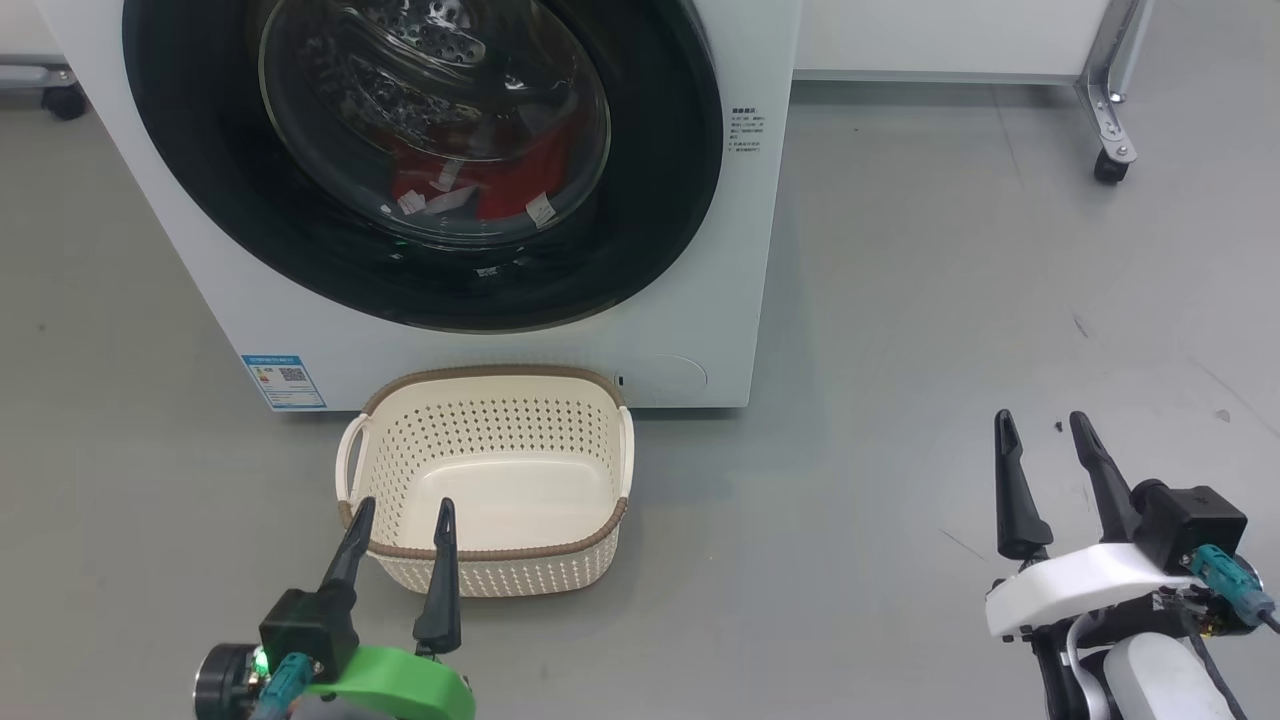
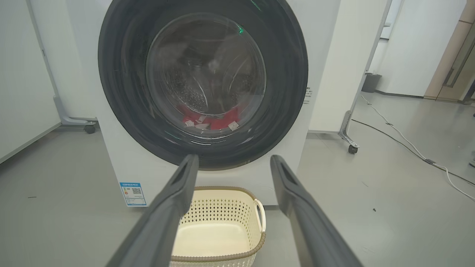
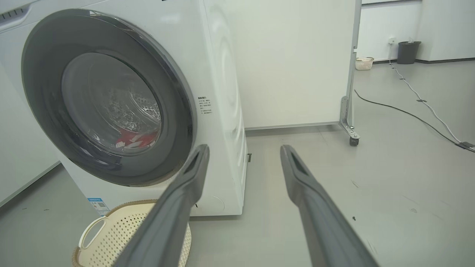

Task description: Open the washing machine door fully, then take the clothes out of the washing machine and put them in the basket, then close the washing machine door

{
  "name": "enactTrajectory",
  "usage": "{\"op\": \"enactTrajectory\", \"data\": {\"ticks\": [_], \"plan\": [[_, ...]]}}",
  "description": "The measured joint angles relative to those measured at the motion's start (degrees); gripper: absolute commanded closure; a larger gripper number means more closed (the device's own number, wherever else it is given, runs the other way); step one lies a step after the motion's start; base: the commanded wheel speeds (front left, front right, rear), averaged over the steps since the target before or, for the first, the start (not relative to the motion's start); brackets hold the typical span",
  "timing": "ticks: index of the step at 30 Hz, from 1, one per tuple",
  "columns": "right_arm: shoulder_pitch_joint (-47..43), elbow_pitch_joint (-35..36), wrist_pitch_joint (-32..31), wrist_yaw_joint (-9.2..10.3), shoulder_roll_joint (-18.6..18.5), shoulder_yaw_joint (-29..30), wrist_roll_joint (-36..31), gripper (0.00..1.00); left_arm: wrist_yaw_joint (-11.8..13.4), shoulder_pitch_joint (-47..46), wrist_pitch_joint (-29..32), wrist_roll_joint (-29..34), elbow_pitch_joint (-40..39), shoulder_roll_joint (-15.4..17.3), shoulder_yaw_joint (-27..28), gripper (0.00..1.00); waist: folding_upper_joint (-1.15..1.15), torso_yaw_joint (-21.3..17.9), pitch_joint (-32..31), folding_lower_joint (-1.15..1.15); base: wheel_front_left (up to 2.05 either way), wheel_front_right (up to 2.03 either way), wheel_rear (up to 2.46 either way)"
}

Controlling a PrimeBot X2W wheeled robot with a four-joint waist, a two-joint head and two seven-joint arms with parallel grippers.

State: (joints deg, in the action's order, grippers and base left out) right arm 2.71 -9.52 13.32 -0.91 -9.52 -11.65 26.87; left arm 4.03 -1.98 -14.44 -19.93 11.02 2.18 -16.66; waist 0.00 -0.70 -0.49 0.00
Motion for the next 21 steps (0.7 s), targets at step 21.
{"op": "enactTrajectory", "data": {"ticks": [21], "plan": [[-0.62, -3.34, -2.45, 0.0, -0.27, -2.13, -1.81, 0.0, 1.74, 0.71, 0.0, -2.22, 5.71, 0.01, -0.6, 0.0, 0.0, 0.17, 0.4, 0.0, 0.0, 0.0, 0.0]]}}
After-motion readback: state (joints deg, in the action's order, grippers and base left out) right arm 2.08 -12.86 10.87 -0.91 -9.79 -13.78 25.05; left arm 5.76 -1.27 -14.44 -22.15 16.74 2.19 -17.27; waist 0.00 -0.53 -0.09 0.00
